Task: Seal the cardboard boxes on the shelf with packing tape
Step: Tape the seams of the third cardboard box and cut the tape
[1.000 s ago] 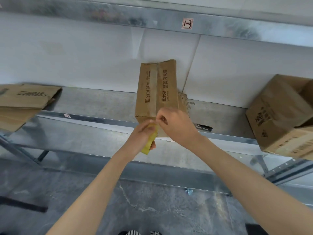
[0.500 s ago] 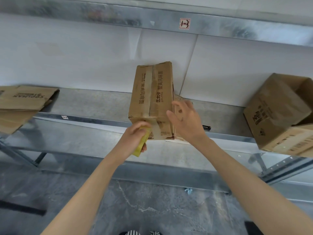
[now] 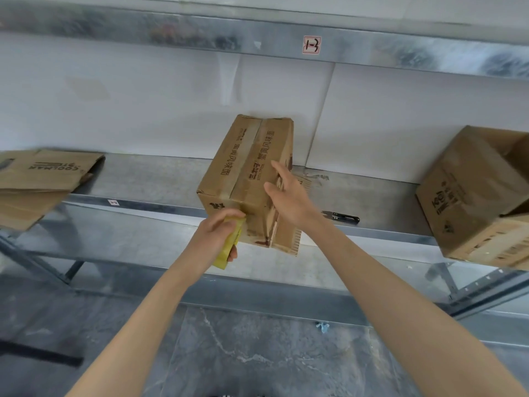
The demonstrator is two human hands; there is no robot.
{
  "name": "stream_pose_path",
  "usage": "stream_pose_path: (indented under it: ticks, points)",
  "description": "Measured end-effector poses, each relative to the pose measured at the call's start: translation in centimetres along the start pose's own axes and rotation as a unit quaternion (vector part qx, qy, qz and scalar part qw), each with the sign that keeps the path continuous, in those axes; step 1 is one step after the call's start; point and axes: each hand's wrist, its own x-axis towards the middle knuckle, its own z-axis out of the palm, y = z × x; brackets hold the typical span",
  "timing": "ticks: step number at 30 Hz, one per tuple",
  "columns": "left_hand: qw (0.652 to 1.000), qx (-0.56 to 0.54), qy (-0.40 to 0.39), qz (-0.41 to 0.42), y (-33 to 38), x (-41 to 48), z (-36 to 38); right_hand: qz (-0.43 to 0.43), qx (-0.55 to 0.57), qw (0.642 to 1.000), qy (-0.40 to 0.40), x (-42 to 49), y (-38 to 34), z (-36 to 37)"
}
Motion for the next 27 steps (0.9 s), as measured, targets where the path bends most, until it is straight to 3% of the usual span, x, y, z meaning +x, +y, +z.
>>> stream_pose_path:
  ticks: [10,20,22,27]
  points:
    - [1.0,-0.005,0.021,-0.004,0.2,1.3,0.1,0.051,0.078,0.996,-0.01,2.3,0.2,0.8]
    - [1.0,0.0,0.0,0.0,0.6,1.8,1.4,0.056,0.06,0.996,-0.032,2.5,1.1,-1.6]
    - [1.0,0.002,-0.004,-0.002,0.4,1.6,1.3,0.046,0.034,0.998,-0.032,2.3,0.9,-1.6]
    - [1.0,-0.008,-0.002,-0.006,0.4,1.3,0.8,0.023,-0.152,0.988,0.007,3.1,-2.0,-0.1]
